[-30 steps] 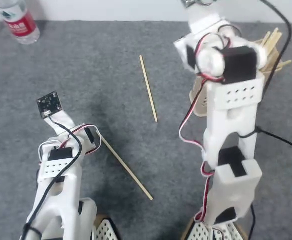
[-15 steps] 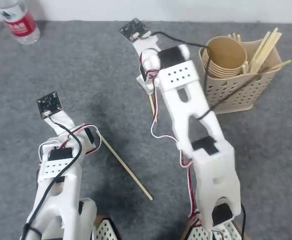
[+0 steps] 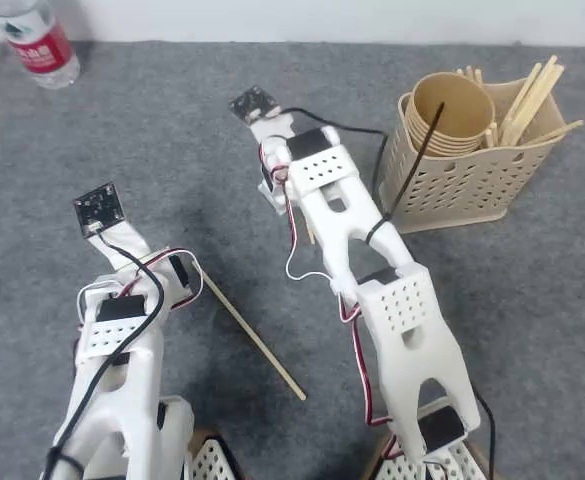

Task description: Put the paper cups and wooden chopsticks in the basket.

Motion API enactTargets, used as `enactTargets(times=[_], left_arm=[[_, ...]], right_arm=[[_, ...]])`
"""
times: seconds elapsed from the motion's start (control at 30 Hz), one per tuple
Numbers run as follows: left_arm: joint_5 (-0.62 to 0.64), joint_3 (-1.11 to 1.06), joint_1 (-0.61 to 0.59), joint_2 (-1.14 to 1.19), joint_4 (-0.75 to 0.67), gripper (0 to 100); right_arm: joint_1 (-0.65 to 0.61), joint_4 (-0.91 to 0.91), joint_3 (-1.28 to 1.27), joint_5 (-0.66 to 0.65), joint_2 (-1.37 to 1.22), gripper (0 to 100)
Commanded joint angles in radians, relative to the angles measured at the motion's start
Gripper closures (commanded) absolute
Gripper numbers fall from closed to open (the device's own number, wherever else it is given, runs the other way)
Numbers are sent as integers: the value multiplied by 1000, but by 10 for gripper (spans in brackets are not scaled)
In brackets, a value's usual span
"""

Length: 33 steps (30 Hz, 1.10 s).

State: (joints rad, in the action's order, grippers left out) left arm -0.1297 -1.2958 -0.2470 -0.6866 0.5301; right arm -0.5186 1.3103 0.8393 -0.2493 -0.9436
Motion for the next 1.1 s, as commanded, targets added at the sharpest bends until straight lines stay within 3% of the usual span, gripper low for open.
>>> enactTargets(times=[0.0,0.1,0.23,0.57,0.83,1.07], left_arm=[[-6,7,0,-29,-20,986],[-6,7,2,-29,-20,986],[-6,7,0,-29,-18,986],[-6,7,2,-29,-18,986],[-6,7,2,-29,-18,986],[-6,7,2,-29,-18,986]], right_arm=[[7,-13,6,9,-13,740],[7,-8,15,8,-28,784],[15,1,64,3,-54,995],[45,189,265,-80,-82,992],[50,487,852,-84,79,992],[114,484,813,-78,414,992]])
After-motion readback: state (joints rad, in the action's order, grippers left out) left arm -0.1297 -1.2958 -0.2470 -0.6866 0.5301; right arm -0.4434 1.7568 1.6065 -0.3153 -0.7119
